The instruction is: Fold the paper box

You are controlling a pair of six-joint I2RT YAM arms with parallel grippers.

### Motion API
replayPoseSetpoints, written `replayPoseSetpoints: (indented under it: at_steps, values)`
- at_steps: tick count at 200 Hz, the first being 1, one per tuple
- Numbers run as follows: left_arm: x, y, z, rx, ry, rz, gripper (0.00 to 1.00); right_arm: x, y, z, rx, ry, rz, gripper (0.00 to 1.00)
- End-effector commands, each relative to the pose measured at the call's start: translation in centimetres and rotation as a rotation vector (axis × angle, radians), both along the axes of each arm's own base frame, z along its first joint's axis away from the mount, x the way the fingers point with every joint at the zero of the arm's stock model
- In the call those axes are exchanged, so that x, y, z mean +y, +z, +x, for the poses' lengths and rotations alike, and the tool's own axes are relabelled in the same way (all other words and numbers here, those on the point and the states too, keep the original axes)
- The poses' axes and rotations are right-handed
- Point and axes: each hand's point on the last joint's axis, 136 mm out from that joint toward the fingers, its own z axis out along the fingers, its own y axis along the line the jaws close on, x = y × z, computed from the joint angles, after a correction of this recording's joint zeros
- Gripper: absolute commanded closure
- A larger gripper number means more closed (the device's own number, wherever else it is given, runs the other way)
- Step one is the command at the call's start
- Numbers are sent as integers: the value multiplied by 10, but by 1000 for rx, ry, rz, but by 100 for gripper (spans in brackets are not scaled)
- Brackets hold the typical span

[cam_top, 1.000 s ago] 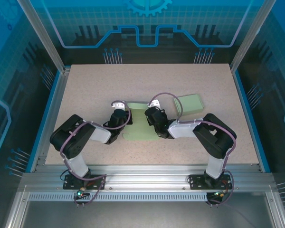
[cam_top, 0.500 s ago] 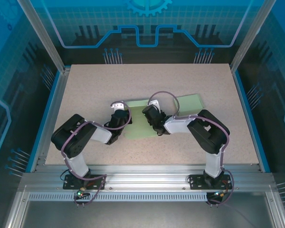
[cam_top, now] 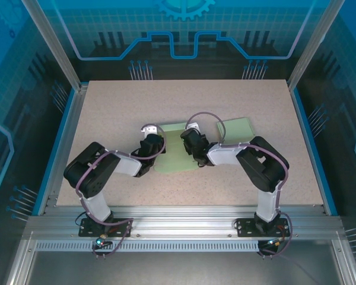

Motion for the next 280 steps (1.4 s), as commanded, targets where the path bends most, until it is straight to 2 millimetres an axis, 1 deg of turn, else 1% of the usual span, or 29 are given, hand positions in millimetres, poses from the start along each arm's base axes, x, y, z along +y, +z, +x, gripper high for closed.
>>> replayPoseSetpoints:
  at_steps: [1, 14, 30, 41, 60, 78, 90, 103, 127, 134, 148, 156, 163, 179, 202, 217, 229, 238, 255, 269, 280]
  values:
    - [-8, -4, -4, 38, -34, 66, 100, 9, 26, 6, -51, 46, 76, 48]
    - [-9, -4, -4, 38, -40, 71, 100, 10, 32, 8, -58, 57, 94, 48]
    - [-12, -3, -4, 33, -51, 77, 100, 4, 38, 14, -72, 35, 102, 48]
    - [-12, -3, -4, 35, -57, 86, 100, -1, 42, 19, -80, 19, 116, 49]
    - [-13, -4, -4, 39, -62, 91, 100, -5, 44, 28, -86, 18, 138, 52]
    - [-14, -4, -4, 41, -63, 92, 100, -7, 39, 35, -89, 17, 123, 58]
    - [-15, -2, -3, 41, -68, 91, 100, -8, 36, 39, -89, 10, 104, 59]
    - [-16, -2, -3, 43, -69, 91, 100, -10, 31, 43, -91, -2, 75, 63]
    - [-16, 2, -2, 42, -65, 77, 100, -22, 24, 46, -99, -73, 19, 75]
    - [-16, 4, -1, 40, -60, 71, 100, -28, 22, 45, -96, -114, -7, 79]
    - [-15, 6, -1, 39, -42, 56, 100, -38, 26, 44, -105, -185, -50, 90]
    - [-13, 8, 0, 35, -21, 44, 100, -39, 27, 42, -115, -204, -71, 94]
    - [-10, 10, 2, 29, 8, 31, 100, -40, 26, 41, -122, -210, -82, 100]
    - [0, 14, 6, 10, 100, 5, 100, -34, 21, 36, -119, -195, -73, 100]
    - [14, 14, 12, 2, 244, -23, 100, -23, 16, 25, -95, -177, -25, 100]
    - [22, 8, 15, 22, 333, -31, 100, -16, 15, 16, -75, -174, 1, 100]
    - [26, 4, 16, 52, 380, -5, 100, -11, 12, 9, -54, -173, 27, 100]
    - [32, 2, 14, 69, 434, 8, 100, -8, 11, 4, -44, -175, 38, 100]
    - [38, 1, 12, 89, 477, 16, 100, -6, 6, -4, -25, -183, 43, 100]
    - [40, -1, 11, 108, 492, 28, 100, -7, -2, -8, -4, -197, 49, 100]
    - [46, -3, 8, 130, 522, 43, 100, -10, -5, -11, 3, -216, 49, 100]
